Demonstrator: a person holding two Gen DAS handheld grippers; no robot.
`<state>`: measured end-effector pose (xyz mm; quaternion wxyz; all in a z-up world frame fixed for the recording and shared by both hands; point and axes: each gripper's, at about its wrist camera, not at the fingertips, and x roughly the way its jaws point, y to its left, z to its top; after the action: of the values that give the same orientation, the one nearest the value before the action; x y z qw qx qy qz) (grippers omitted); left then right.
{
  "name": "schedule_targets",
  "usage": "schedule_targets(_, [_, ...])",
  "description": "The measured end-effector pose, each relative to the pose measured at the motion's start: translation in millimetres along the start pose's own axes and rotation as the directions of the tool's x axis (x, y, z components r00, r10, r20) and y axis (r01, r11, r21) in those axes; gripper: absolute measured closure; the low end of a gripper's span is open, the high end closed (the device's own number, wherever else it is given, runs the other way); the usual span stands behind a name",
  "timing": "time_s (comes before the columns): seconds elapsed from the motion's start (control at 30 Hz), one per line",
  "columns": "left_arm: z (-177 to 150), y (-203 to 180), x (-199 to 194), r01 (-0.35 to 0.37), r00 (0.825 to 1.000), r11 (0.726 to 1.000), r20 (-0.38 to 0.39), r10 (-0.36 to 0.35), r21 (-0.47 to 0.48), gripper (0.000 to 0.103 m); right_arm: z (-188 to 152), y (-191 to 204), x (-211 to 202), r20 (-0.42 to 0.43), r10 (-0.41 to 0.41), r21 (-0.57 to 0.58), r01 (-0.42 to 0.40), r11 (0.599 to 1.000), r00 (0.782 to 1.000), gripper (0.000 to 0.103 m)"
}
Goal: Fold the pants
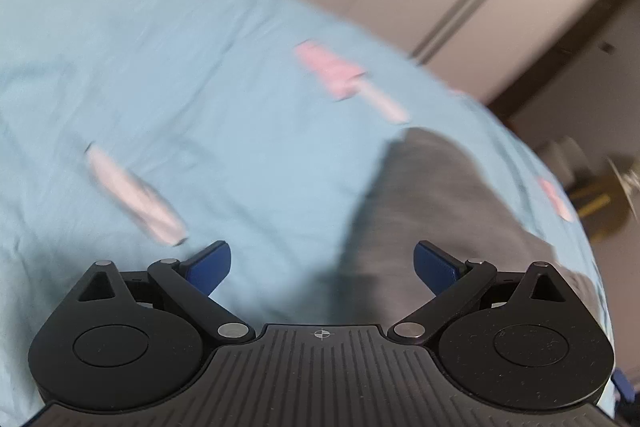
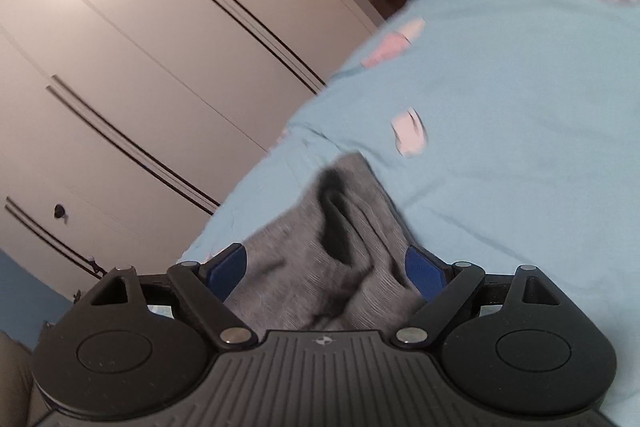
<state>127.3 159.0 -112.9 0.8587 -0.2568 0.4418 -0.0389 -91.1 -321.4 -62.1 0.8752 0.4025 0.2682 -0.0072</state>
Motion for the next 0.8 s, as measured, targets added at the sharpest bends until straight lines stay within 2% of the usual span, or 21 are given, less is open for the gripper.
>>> schedule_targets(0.03, [5,7,5,0.002,1.000,1.000,-0.012,-0.002,-0.027,0.002,0,1,1,-0.016,0.027,0.012,-0.027,1.000,1.000,0.031])
schedule_targets(0.1, [10,11,9,0.015,1.000,0.998,-0.002,-0.015,-0.057,0.002,-3,0,16,-0.077,0.042,0.056,-0.038,0.998,0.996,0.041])
schedule_targets(0.17, [12,16,10,0.031,1.000,0.998,-0.002,-0.031,-0.058,0.002,-9,-3,32,-0.123,-0.010,0.069,0.019,0.997,0.992,0.041])
schedule_targets(0.3, [14,23,19,0.050,0.998,0.997,-0.039,-0.053,-0.064,0.002,-14,2,48,-0.125,-0.046,-0.045,0.041,0.998,0.991,0.041])
schedule_targets(0.43, [18,27,21,0.067,0.997,0.994,-0.043,-0.071,-0.085,0.002,-20,6,72,-0.168,-0.087,-0.114,0.069,0.991,0.982,0.035])
schedule_targets(0.47, [19,27,23,0.067,0.996,0.994,-0.045,-0.071,-0.083,0.002,-20,7,77,-0.168,-0.116,-0.125,0.096,0.987,0.979,0.038])
schedule_targets(0.5, [19,27,21,0.069,0.996,0.995,-0.046,-0.072,-0.078,0.002,-19,10,79,-0.155,-0.155,-0.139,0.134,0.981,0.976,0.058])
schedule_targets(0.53, [19,27,18,0.070,0.996,0.995,-0.047,-0.073,-0.075,0.002,-17,12,78,-0.157,-0.167,-0.139,0.146,0.980,0.973,0.062])
schedule_targets(0.6, [19,28,18,0.073,0.996,0.994,-0.049,-0.077,-0.079,0.002,-13,20,72,-0.132,-0.123,-0.122,0.107,0.987,0.984,0.070])
schedule_targets(0.67, [20,30,17,0.081,0.995,0.992,-0.048,-0.086,-0.097,0.002,-7,28,52,-0.074,-0.038,-0.090,0.032,0.995,0.997,0.079])
schedule_targets(0.73, [20,33,17,0.088,0.994,0.989,-0.049,-0.095,-0.120,0.002,-1,25,32,-0.029,0.063,0.002,-0.063,0.998,0.998,0.080])
schedule_targets(0.77, [20,34,17,0.091,0.994,0.987,-0.050,-0.099,-0.131,0.002,-1,21,25,-0.022,0.079,0.023,-0.078,0.997,0.997,0.080])
schedule_targets(0.8, [20,35,18,0.092,0.994,0.987,-0.051,-0.100,-0.135,0.002,-4,16,22,-0.029,0.048,0.010,-0.048,0.999,0.998,0.080])
